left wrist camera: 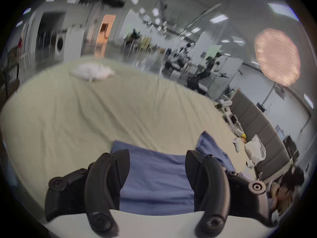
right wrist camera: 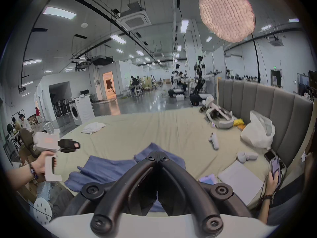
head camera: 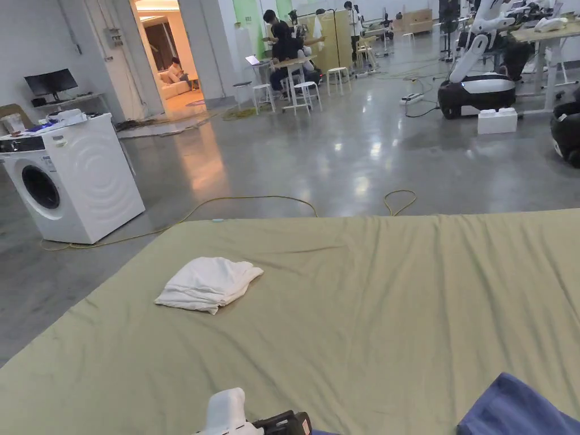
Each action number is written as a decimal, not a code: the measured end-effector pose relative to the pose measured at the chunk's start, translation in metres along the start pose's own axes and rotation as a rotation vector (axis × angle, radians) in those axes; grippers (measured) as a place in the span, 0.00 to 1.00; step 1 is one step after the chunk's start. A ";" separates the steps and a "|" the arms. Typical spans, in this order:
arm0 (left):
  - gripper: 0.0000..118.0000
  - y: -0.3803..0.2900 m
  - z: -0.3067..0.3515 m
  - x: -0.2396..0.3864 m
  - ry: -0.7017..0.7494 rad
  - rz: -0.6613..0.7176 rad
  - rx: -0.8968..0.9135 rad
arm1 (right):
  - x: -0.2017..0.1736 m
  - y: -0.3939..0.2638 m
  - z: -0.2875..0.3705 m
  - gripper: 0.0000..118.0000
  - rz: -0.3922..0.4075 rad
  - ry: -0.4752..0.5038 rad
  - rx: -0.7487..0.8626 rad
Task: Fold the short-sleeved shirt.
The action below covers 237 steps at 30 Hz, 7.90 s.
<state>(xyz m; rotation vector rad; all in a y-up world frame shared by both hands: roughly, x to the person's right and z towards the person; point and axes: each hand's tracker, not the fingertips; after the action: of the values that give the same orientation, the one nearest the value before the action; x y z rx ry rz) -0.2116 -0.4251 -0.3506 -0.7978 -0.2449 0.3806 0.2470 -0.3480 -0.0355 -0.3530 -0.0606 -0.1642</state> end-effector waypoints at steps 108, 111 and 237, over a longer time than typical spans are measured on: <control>0.04 0.308 0.084 0.152 0.130 -0.294 0.550 | 0.007 0.389 -0.280 0.01 0.064 -0.164 0.213; 0.04 0.265 0.052 0.131 0.139 -0.303 0.454 | 0.022 0.339 -0.295 0.01 0.052 -0.157 0.131; 0.12 -0.153 0.036 -0.011 0.243 -0.349 -0.324 | 0.122 -0.153 -0.073 0.07 -0.141 -0.124 -0.706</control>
<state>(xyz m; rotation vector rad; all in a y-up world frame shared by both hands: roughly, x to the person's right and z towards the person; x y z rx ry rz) -0.1980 -0.5040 -0.2150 -1.0885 -0.2156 -0.0901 0.3429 -0.5332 -0.0417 -1.0648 -0.1511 -0.3021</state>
